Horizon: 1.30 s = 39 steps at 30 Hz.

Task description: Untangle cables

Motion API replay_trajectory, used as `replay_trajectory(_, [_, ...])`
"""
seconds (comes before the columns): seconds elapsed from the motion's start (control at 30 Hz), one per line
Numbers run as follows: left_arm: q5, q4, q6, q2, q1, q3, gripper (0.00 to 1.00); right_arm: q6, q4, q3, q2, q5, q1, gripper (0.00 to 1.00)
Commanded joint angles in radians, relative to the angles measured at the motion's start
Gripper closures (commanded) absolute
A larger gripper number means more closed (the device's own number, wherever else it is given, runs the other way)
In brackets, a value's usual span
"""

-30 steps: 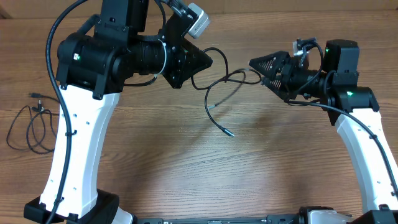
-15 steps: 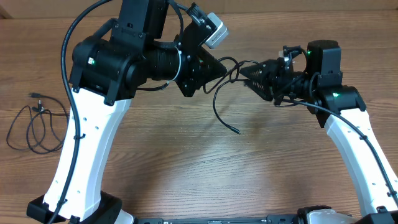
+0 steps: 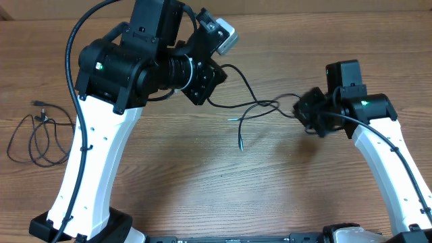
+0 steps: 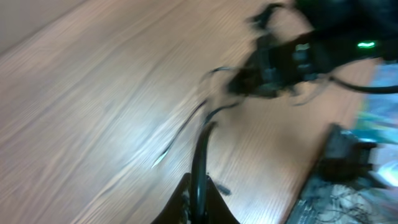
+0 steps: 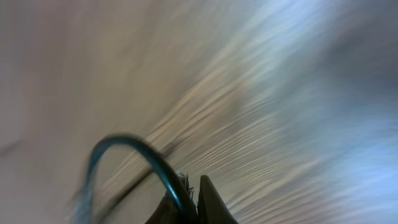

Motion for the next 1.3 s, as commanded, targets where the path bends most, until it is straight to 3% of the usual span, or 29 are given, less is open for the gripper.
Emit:
replay_trajectory(0.0, [-0.195,0.000,0.011,0.002,-0.005,0.009,0.96,-0.020,-0.053,0.009,-0.007,0.363,-0.002,0.96])
replay_trajectory(0.1, [-0.280,0.010,-0.021,0.002,-0.005,0.009,0.96,-0.020,-0.099,0.009,-0.007,0.443,-0.002,0.88])
replay_trajectory(0.3, [-0.410,0.033,-0.076,0.000,0.010,0.009,0.96,-0.024,-0.112,0.009,-0.007,0.458,-0.002,0.84])
replay_trajectory(0.6, [-0.440,0.063,-0.154,-0.001,0.149,0.009,0.96,-0.024,-0.115,0.009,-0.007,0.458,-0.002,0.78])
replay_trajectory(0.9, [-0.353,0.092,-0.161,-0.004,0.232,0.009,0.96,-0.024,-0.115,0.009,-0.007,0.457,-0.002,0.77])
replay_trajectory(1.0, [-0.243,0.095,-0.148,-0.005,0.229,0.009,0.96,-0.024,-0.114,0.009,-0.007,0.457,-0.002,0.70])
replay_trajectory(1.07, [-0.147,0.091,-0.106,-0.005,0.229,0.009,0.96,-0.025,-0.104,0.009,-0.007,0.454,-0.002,0.53])
replay_trajectory(1.13, [-0.075,0.091,-0.081,-0.005,0.229,0.009,0.96,-0.027,-0.101,0.009,-0.007,0.454,-0.002,0.45])
replay_trajectory(1.27, [0.101,0.085,0.001,-0.005,0.229,0.009,0.96,-0.152,-0.056,0.009,-0.007,0.380,-0.002,0.38])
